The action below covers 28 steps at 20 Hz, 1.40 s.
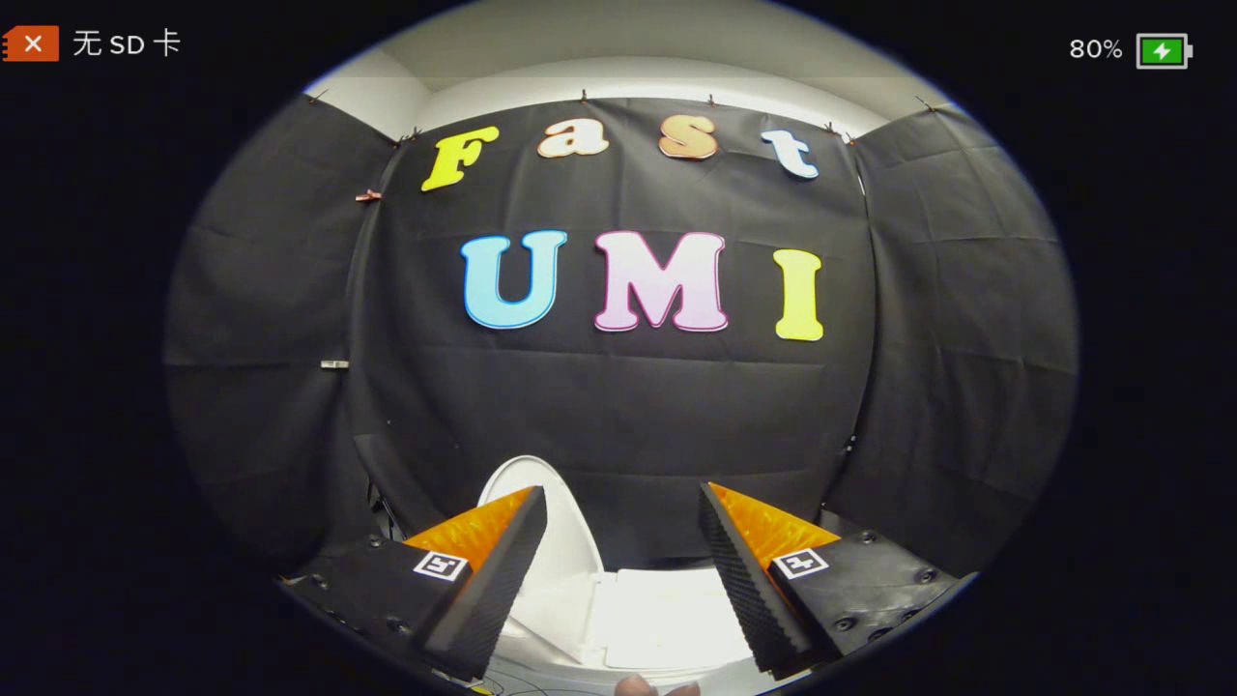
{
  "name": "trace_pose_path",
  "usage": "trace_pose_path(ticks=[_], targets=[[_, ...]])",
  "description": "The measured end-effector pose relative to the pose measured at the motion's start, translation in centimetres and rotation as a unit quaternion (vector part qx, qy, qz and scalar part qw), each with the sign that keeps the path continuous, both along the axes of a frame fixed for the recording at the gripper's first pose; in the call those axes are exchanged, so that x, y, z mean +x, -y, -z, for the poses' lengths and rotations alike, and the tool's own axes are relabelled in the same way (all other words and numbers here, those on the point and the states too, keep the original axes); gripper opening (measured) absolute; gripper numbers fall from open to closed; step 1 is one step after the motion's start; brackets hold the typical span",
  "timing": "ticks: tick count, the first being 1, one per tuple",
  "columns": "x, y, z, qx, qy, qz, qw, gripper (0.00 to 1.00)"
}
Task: Open the toilet lid.
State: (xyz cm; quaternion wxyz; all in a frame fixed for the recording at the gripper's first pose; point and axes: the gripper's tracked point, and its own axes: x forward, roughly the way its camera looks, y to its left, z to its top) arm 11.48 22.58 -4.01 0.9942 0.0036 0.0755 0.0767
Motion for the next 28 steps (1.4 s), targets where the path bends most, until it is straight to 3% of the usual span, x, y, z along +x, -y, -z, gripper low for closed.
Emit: trace_pose_path(ticks=[9, 15, 28], targets=[[-1.0, 7.0, -1.9, 0.025, 0.002, 0.005, 1.0, 1.0], [-3.8, 9.0, -4.4, 0.029, 0.017, -0.017, 0.999, 1.0], [-5.3, 11.8, -6.5, 0.027, 0.039, -0.004, 0.999, 0.99]])
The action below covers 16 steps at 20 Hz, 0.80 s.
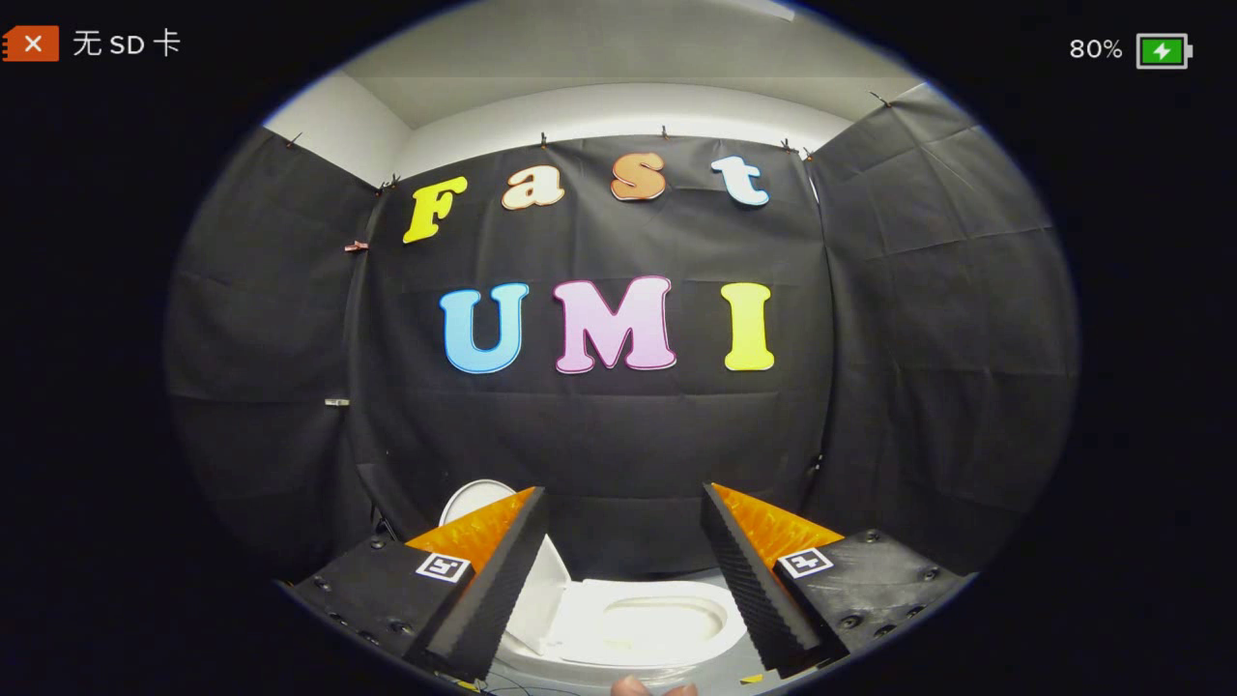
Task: Open the toilet lid.
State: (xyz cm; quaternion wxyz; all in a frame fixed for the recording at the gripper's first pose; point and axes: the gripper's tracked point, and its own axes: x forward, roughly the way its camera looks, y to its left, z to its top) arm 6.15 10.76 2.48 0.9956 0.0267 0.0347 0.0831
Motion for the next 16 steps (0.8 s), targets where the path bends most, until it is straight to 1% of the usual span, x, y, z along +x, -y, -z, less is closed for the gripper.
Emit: trace_pose_path(ticks=[2, 16], targets=[[-0.07, -0.29, 0.27, 0.001, -0.003, -0.004, 1.0, 1.0], [-0.26, -0.16, -0.48, -0.006, 0.012, 0.004, 1.0, 1.0]])
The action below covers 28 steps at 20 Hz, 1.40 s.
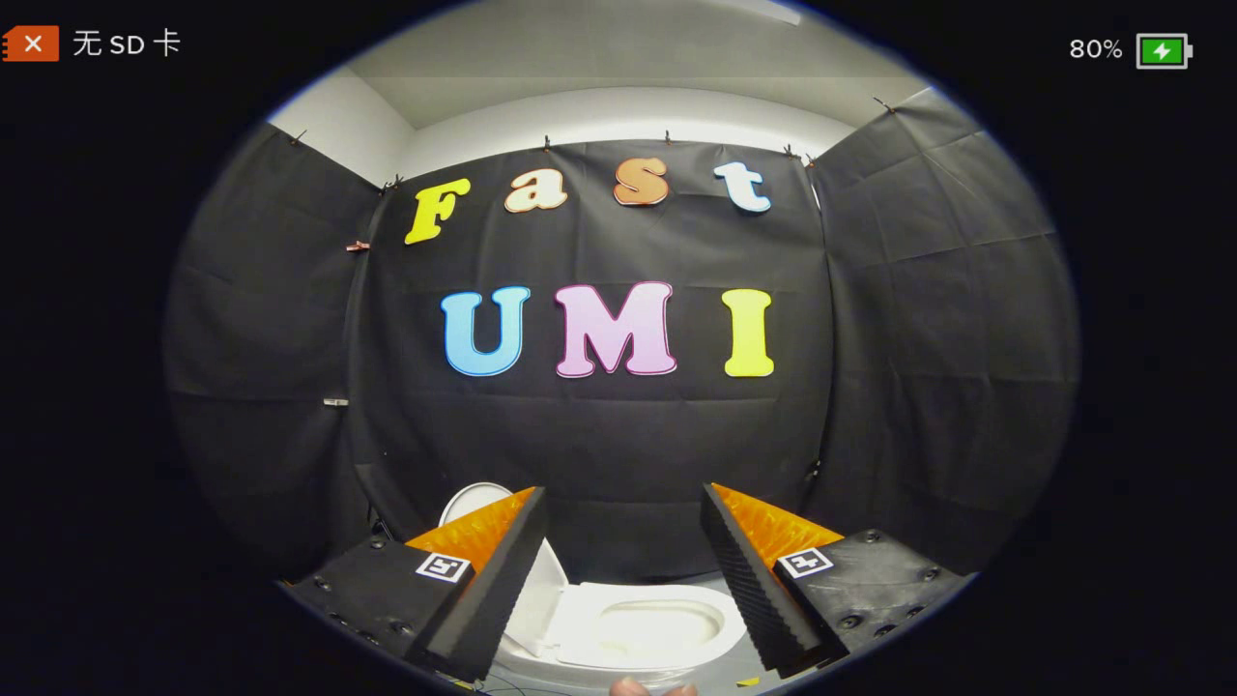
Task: Open the toilet lid.
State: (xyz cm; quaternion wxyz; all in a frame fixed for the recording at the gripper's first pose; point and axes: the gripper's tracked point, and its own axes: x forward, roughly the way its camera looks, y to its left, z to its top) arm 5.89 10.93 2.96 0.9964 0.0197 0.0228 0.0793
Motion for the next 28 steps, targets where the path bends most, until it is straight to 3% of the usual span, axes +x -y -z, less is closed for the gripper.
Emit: trace_pose_path(ticks=[28], targets=[[0.03, -0.11, 0.33, -0.004, -0.001, 0.001, 1.0, 1.0]])
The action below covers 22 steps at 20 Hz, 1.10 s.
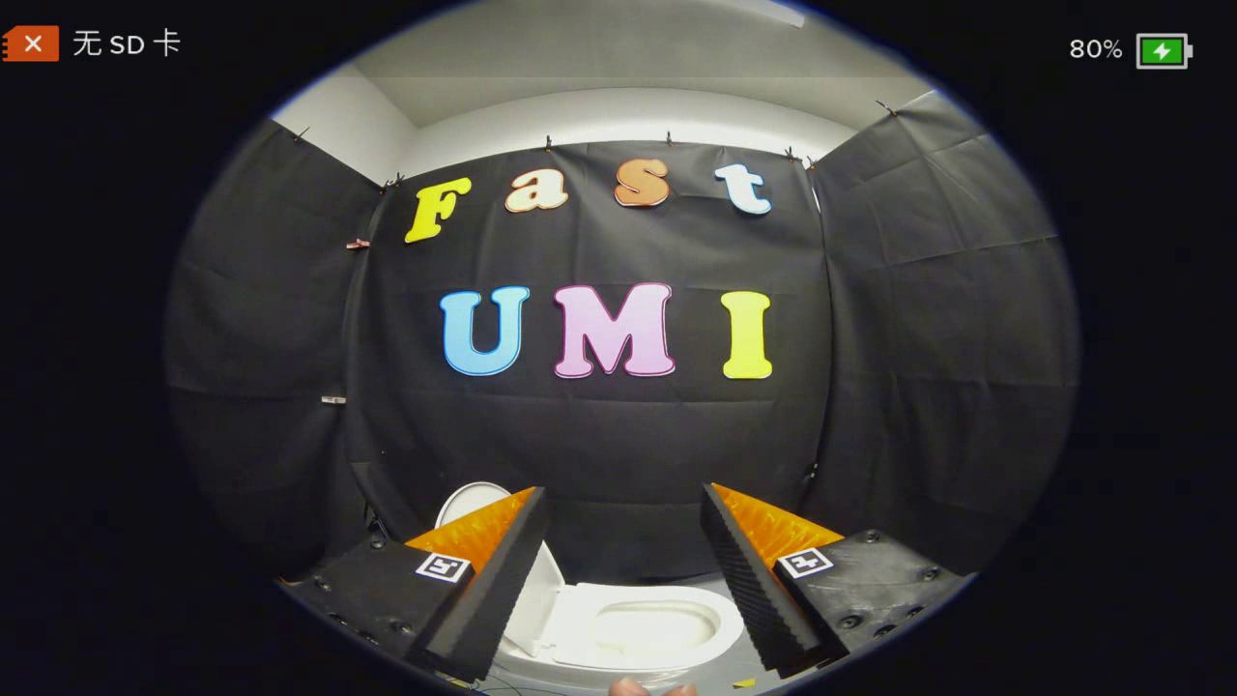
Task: Open the toilet lid.
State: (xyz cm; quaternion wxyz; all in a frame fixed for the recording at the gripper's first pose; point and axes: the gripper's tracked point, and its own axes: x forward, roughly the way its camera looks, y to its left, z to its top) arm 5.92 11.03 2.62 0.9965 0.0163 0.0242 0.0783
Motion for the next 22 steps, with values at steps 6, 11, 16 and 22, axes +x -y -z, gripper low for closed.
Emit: trace_pose_path(ticks=[6, 11, 16, 22], targets=[[0.04, 0.02, 0.06, 0.0, -0.001, 0.001, 1.0, 0.99], [-0.1, -0.05, -0.03, 0.0, 0.0, 0.001, 1.0, 0.99], [-0.19, 0.15, -0.11, 0.003, 0.001, 0.003, 1.0, 1.0], [-0.24, -0.07, -0.01, 0.0, -0.001, 0.001, 1.0, 1.0]])
